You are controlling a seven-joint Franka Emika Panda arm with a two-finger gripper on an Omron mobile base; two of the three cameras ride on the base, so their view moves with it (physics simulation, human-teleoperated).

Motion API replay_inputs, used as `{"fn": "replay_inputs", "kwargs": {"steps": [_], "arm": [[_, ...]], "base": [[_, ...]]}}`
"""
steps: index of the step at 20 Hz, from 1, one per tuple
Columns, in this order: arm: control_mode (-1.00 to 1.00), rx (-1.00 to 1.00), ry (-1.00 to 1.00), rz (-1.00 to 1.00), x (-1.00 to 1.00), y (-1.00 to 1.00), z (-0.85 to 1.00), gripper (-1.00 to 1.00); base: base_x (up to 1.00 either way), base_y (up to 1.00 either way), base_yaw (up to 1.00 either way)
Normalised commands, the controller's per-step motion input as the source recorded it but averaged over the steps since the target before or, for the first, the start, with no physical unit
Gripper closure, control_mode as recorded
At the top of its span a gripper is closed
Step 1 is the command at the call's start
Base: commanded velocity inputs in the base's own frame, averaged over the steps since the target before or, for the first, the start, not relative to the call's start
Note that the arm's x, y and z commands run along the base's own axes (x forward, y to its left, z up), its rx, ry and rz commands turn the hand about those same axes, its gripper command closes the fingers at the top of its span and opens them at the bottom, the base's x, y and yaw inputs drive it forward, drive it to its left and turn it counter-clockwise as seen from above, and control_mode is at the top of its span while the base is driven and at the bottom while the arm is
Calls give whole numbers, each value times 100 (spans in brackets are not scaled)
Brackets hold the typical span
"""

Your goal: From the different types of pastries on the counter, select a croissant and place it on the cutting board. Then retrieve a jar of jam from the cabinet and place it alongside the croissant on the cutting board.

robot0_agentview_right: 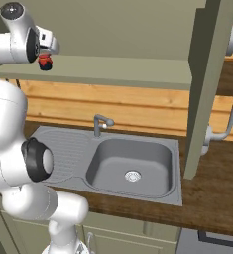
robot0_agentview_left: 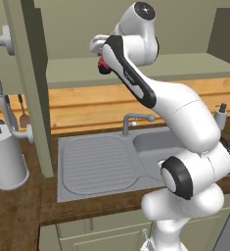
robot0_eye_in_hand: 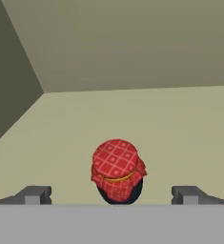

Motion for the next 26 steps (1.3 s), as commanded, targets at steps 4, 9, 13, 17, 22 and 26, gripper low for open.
{"fn": "replay_inputs", "kwargs": {"steps": [4, 9, 13, 17, 22, 26], "arm": [[-100, 0, 0, 1, 18, 1, -28, -100], [-100, 0, 0, 1, 25, 4, -25, -100], [-100, 0, 0, 2, 32, 2, -21, -100], [-100, 0, 0, 2, 28, 0, -7, -100], [-100, 0, 0, 5, 24, 5, -1, -100], [-100, 0, 0, 7, 2, 16, 0, -100]], "base": [[0, 0, 0], [0, 0, 0], [0, 0, 0], [0, 0, 0], [0, 0, 0], [0, 0, 0]]}}
